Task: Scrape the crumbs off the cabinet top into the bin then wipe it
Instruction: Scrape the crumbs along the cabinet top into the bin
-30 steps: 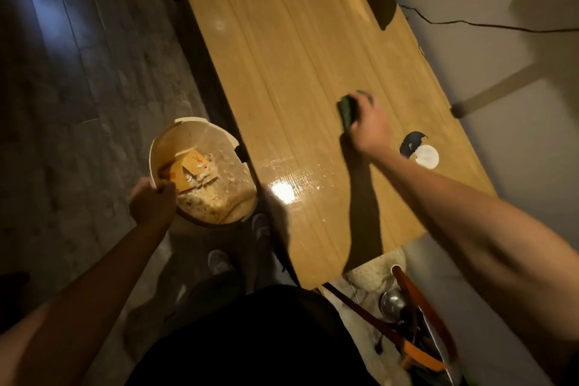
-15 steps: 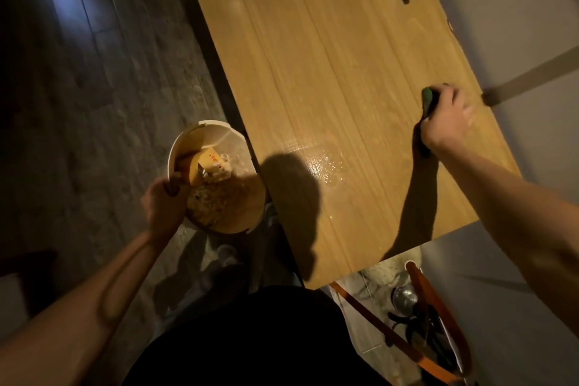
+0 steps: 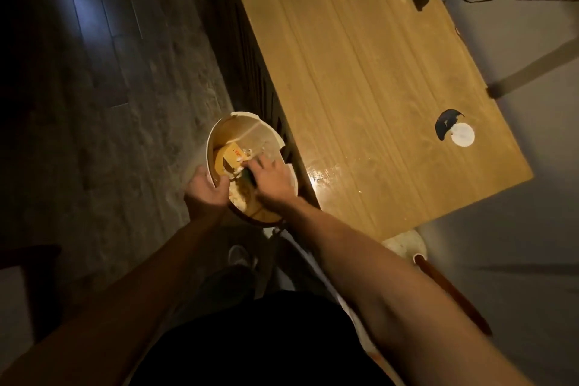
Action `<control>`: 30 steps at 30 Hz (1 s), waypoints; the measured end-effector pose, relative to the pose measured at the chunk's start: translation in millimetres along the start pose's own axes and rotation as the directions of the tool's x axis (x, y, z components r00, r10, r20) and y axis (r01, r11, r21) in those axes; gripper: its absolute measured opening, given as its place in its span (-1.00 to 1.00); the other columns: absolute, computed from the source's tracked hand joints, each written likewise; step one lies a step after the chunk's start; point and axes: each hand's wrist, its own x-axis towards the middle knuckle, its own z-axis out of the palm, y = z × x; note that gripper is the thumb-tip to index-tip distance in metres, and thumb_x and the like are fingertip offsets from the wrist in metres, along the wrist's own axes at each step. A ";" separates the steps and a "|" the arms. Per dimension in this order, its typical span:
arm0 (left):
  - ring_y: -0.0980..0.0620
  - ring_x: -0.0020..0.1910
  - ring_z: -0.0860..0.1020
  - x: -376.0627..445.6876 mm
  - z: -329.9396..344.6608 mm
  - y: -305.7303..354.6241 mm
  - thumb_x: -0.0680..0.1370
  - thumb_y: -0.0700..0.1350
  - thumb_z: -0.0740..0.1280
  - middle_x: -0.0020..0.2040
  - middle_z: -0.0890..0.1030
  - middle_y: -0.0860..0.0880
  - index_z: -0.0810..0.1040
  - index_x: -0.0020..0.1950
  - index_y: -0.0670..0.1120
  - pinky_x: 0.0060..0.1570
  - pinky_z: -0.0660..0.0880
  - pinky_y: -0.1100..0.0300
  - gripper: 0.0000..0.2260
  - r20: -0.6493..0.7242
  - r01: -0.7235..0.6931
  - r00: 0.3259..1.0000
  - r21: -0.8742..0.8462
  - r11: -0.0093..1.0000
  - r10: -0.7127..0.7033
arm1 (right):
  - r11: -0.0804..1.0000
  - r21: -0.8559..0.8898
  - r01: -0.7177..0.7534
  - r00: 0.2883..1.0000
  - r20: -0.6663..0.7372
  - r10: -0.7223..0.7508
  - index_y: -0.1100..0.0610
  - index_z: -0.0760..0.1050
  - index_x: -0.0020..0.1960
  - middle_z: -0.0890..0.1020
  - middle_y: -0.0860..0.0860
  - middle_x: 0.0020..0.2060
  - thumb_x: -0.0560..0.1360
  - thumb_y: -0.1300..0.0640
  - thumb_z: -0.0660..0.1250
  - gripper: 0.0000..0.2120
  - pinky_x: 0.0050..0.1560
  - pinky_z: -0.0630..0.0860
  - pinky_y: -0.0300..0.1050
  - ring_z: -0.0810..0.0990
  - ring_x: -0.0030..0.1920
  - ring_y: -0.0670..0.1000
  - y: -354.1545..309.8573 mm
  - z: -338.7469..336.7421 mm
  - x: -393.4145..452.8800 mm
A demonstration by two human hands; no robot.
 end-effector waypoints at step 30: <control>-0.23 -0.01 0.58 -65.3 35.5 -31.6 0.49 -0.08 0.40 -0.02 0.62 -0.22 0.56 0.03 -0.18 -0.04 0.52 -0.03 -0.80 -0.074 0.348 0.934 -0.034 0.937 -0.350 | 0.813 0.165 -0.558 0.665 -0.497 0.557 0.03 0.33 0.51 0.29 0.08 0.54 0.55 0.35 0.25 -0.43 0.36 0.34 0.15 0.35 0.36 0.28 267.9 -132.3 -84.5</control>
